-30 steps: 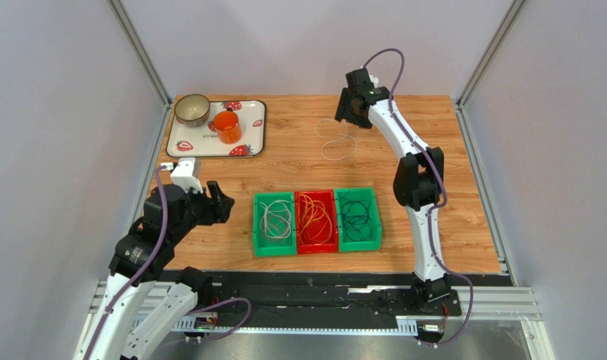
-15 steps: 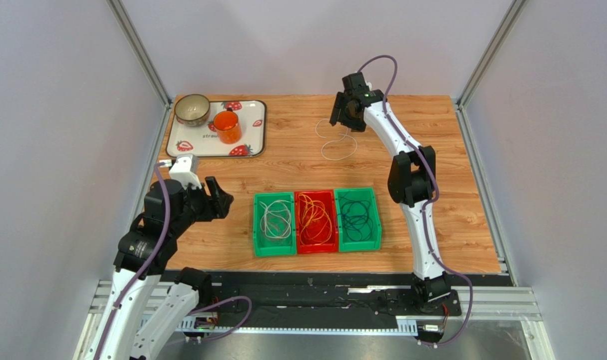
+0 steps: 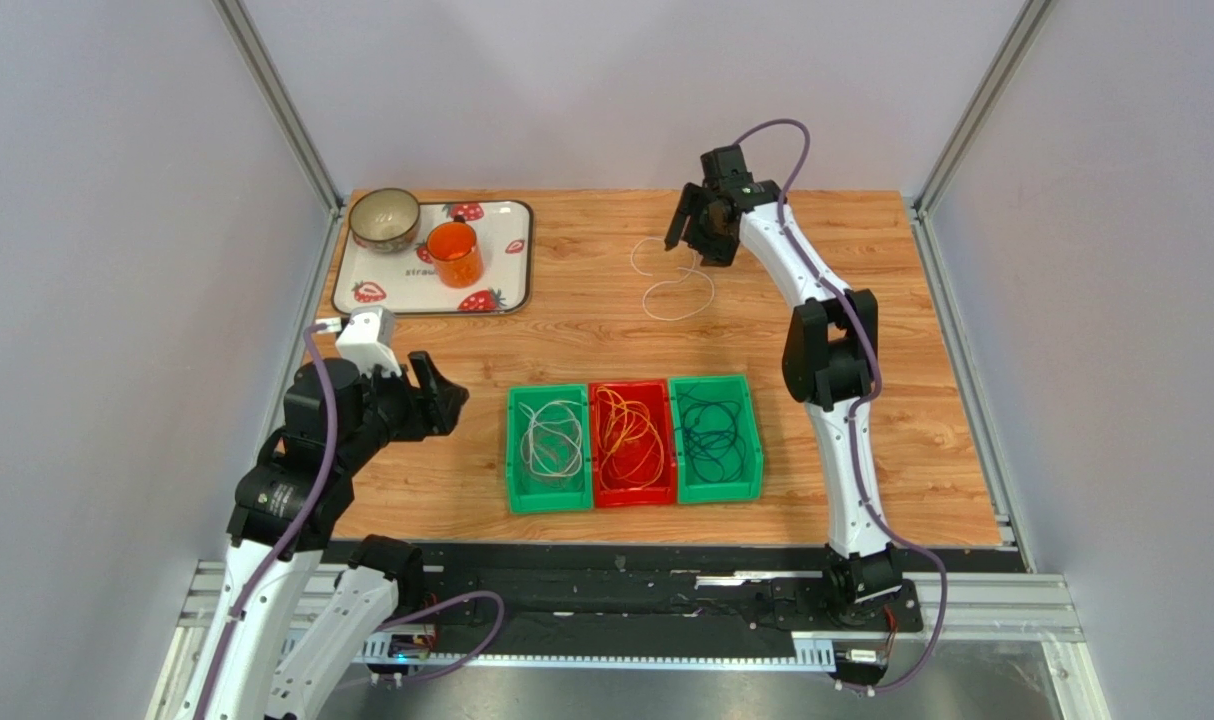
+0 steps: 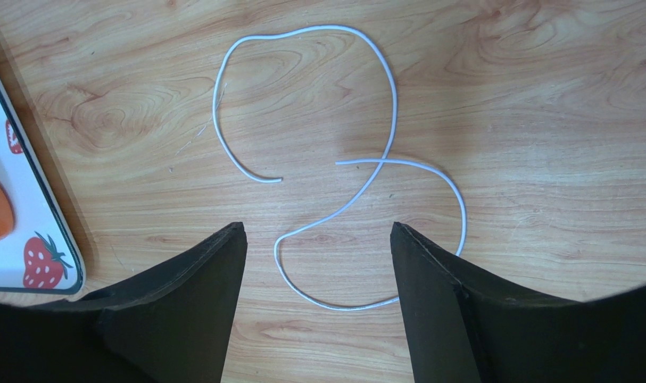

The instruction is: Untangle the cables

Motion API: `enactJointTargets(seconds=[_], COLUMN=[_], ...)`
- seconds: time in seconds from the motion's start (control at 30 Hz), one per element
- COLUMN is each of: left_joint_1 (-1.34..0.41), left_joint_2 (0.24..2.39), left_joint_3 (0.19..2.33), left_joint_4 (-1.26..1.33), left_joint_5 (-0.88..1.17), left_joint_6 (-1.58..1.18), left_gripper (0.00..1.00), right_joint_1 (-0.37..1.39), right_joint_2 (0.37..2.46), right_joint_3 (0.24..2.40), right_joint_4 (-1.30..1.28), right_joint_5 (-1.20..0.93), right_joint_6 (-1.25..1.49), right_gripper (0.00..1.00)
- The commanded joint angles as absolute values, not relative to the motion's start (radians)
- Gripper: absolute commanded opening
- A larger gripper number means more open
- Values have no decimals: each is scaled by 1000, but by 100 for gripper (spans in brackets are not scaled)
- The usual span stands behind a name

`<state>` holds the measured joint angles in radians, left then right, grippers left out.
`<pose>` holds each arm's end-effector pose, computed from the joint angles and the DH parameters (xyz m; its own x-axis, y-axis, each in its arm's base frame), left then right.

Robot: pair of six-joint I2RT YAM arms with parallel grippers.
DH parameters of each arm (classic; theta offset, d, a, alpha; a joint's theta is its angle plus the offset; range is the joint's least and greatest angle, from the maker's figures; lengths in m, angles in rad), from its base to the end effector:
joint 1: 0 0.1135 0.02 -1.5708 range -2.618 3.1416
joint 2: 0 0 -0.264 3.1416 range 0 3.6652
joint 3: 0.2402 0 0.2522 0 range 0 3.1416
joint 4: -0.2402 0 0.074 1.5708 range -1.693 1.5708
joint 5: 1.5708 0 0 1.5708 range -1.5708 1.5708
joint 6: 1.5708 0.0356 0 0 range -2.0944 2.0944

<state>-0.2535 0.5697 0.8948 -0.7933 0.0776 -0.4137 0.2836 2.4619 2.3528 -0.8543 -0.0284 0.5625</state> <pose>0.1042 -0.0299 0.3416 -0.5274 -0.2774 -0.8030 0.1147 0.9133 -0.3908 0.5161 0.1515 0.2224 -0.8243 0.3150 -0.4704 0.1707 0.9305 0.3241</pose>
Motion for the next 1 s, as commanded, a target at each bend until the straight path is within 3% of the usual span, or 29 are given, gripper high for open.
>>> enactJointTargets(seconds=[0.0,0.97], left_joint_1=[-247,-204], left_joint_2=[577,646], left_joint_3=[890,891], left_joint_4=[-758,-755], left_joint_5=[113,147], left_joint_6=[-399,-387], left_gripper=[70,69], right_joint_1=[270,296], right_joint_2=[2422,2556], right_joint_3=[2329,2292], right_joint_4=[-804,-730], right_joint_5=[-74,-244], right_joint_6=[614,798], right_gripper=[70,58])
